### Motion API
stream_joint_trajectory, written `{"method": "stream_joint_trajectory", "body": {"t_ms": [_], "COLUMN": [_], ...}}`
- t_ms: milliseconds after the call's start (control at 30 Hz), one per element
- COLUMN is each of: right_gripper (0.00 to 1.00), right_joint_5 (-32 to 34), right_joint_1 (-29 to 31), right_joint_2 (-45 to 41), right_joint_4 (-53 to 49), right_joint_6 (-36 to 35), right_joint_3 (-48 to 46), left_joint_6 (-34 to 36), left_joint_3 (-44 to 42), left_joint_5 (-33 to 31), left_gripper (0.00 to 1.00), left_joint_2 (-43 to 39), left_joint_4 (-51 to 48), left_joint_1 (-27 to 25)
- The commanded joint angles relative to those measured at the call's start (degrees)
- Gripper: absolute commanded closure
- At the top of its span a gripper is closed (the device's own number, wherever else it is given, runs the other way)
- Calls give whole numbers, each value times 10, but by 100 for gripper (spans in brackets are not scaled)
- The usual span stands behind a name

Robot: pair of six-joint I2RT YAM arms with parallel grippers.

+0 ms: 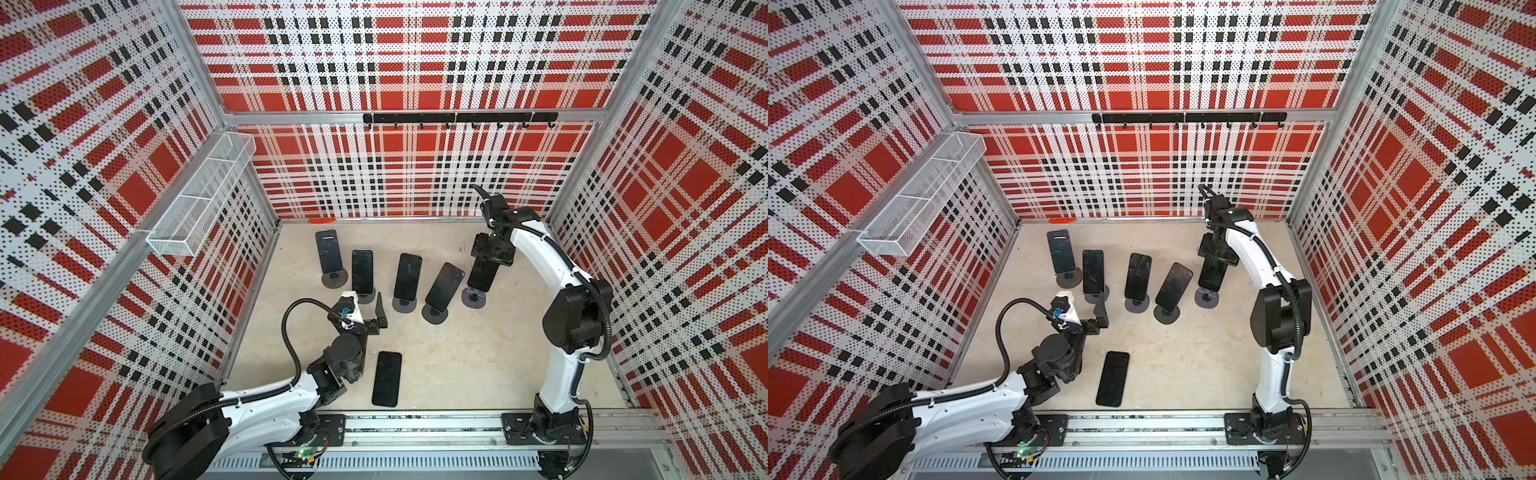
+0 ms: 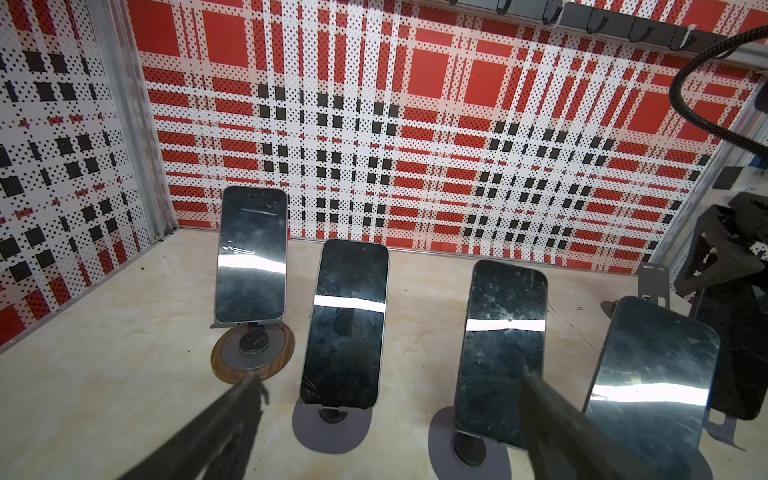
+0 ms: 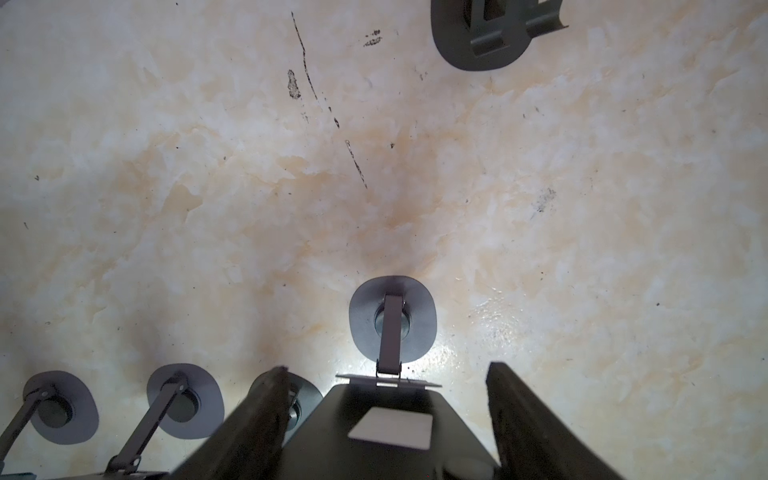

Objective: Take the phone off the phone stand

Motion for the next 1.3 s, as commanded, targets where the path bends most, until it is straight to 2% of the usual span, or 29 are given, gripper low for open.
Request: {"method": "stream_joint_trajectory", "body": {"t_ms": [0,200,600,900,1033,1267], "right_gripper": [32,32,31,31,31,31], "right_joint_5": [11,-6,20,-23,-61,-114], "right_joint_1": [4,19,71,77,82,132], "right_joint_2": [-40,-77,-143,-222,-256,-285], "right_joint_4": [-14,-16,-43,-25,-3,19], "right_joint_6": [2,4,15,27,32,22], "right_joint_3": [18,-15,-112,-239,-314,-397], "left_joint_6": [0,-6,-12,3,9,-25], "left_joint_3": [-2,-1,7,9,-1,-16], "left_joint_5": [-1,8,20,4,-4,14], "left_gripper": [2,2,2,2,2,2], "left_joint_2": [-5,6,29,23,5,-7], "left_joint_4": [2,2,3,0,0,-3], "left_joint_1": [3,9,14,19,28,54]}}
